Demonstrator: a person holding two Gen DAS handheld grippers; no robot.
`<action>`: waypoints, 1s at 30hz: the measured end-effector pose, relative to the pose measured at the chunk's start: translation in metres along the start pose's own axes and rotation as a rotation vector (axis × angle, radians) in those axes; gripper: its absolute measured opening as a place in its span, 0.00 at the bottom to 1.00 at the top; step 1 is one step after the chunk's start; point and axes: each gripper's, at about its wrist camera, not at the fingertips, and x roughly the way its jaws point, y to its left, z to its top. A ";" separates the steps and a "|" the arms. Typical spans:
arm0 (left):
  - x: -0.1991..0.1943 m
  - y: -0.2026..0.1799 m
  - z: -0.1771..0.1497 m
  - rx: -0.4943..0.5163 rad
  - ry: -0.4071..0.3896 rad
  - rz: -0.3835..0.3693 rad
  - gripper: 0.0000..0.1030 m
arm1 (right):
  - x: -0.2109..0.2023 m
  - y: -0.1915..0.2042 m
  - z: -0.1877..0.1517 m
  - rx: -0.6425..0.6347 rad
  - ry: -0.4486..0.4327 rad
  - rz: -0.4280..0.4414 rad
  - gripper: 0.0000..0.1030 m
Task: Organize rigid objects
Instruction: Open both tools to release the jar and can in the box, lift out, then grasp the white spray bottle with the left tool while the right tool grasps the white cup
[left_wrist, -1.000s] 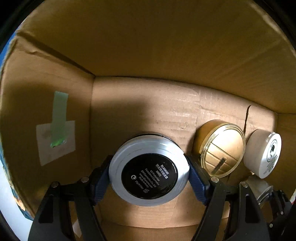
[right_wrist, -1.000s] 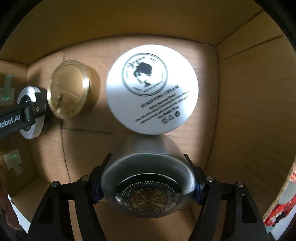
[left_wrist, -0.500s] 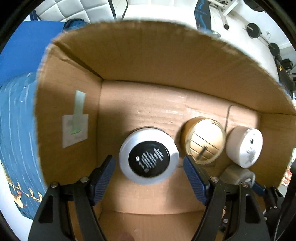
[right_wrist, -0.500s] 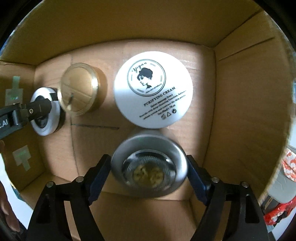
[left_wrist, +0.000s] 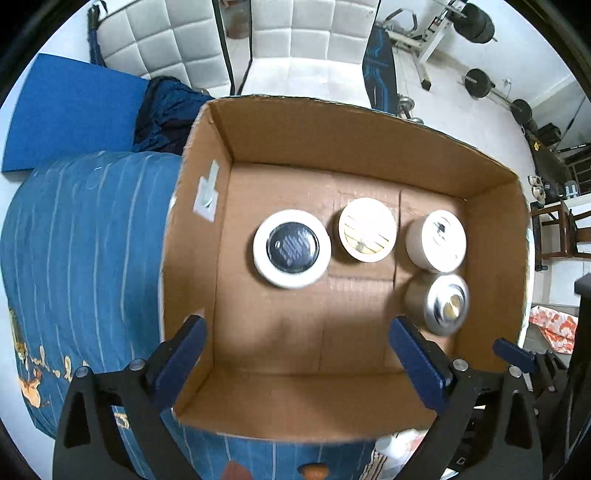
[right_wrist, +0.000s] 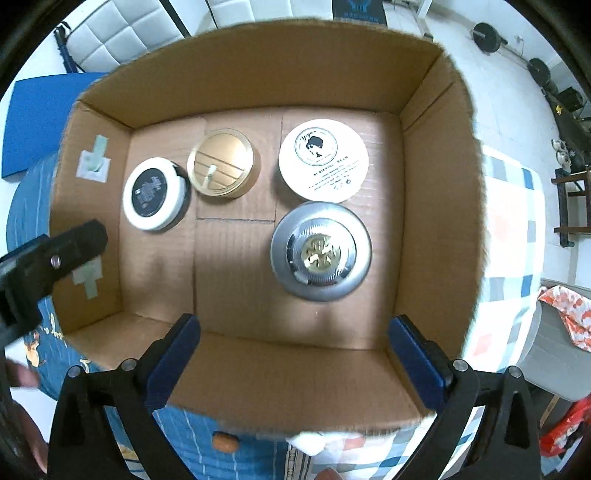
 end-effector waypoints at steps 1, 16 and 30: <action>-0.007 0.001 -0.006 0.002 -0.015 0.001 0.98 | -0.005 0.002 -0.005 -0.004 -0.014 -0.003 1.00; -0.092 0.003 -0.082 -0.023 -0.265 0.046 0.98 | -0.083 -0.005 -0.086 -0.029 -0.206 -0.030 1.00; -0.160 0.007 -0.137 0.072 -0.410 0.031 0.98 | -0.140 0.002 -0.145 0.052 -0.332 -0.013 1.00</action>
